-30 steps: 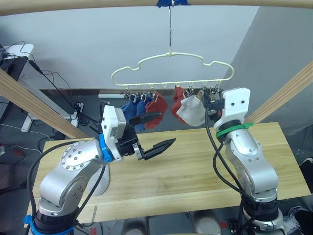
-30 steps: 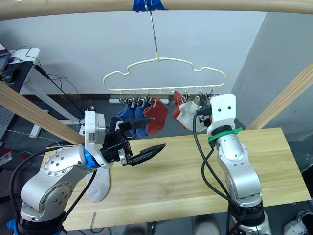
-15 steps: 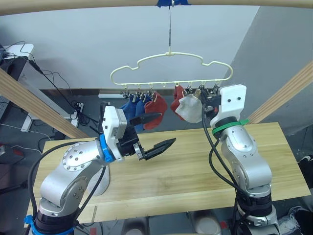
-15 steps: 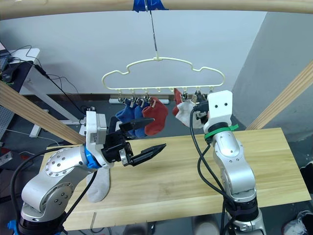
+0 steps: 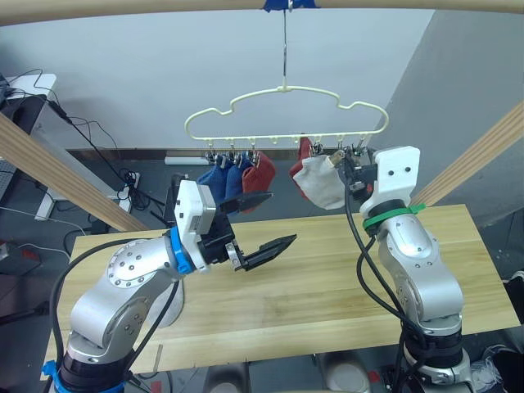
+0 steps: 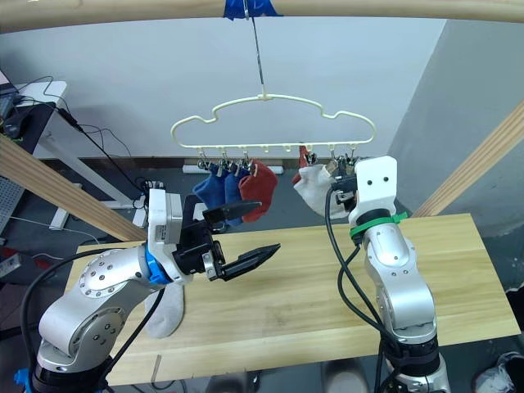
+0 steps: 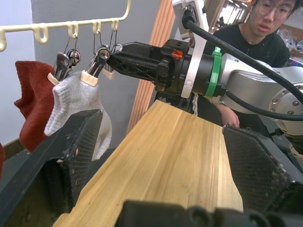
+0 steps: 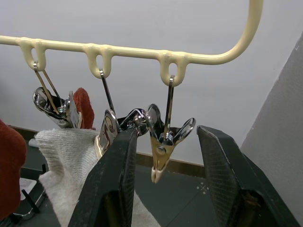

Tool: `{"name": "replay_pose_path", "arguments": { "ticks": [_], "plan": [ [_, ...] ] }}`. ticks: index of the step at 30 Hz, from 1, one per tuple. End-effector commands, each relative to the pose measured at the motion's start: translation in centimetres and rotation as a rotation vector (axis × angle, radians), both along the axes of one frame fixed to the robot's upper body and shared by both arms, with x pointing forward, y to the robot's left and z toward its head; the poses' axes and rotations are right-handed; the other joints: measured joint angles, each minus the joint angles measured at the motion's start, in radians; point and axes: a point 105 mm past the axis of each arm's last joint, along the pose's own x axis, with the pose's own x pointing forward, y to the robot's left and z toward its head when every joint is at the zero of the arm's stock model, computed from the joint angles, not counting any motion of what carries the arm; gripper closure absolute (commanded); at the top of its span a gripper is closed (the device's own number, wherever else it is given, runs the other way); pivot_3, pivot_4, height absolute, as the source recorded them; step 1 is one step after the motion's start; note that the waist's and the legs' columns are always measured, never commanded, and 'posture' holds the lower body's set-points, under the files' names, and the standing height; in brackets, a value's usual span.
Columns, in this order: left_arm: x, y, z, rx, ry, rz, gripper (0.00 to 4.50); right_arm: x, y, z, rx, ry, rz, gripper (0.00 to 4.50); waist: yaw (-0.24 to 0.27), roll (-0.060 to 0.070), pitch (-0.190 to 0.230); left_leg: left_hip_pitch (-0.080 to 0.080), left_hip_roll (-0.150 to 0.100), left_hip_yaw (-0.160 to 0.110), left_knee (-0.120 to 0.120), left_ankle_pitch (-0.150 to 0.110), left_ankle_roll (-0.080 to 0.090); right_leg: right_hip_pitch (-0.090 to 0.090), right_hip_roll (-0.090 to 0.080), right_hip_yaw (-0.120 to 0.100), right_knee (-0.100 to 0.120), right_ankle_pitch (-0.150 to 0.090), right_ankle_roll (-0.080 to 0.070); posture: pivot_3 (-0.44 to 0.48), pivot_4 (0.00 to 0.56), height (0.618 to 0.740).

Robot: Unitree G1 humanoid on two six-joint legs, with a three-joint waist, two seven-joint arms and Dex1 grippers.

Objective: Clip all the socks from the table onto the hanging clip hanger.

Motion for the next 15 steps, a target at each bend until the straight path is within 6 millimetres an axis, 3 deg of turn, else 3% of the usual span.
{"name": "replay_pose_path", "arguments": {
  "ticks": [1,15],
  "plan": [
    [-0.9,-0.5,0.8,-0.010,-0.055,-0.031,0.00,-0.7,-0.4,1.1,0.000,-0.050,-0.015,2.42,0.000,0.000,0.000,0.000,0.000,0.000,0.000,0.000,0.000,0.000,0.000,0.000,0.000,0.000,0.000,-0.133,0.317,0.740],
    [-1.0,-0.5,0.7,-0.010,-0.051,-0.033,0.00,-1.9,0.6,0.8,0.014,-0.043,0.097,2.42,0.000,0.000,0.000,0.000,0.000,0.000,0.000,0.000,0.000,0.000,0.000,0.000,0.000,0.000,0.000,-0.138,0.318,0.740]
  ]
}}
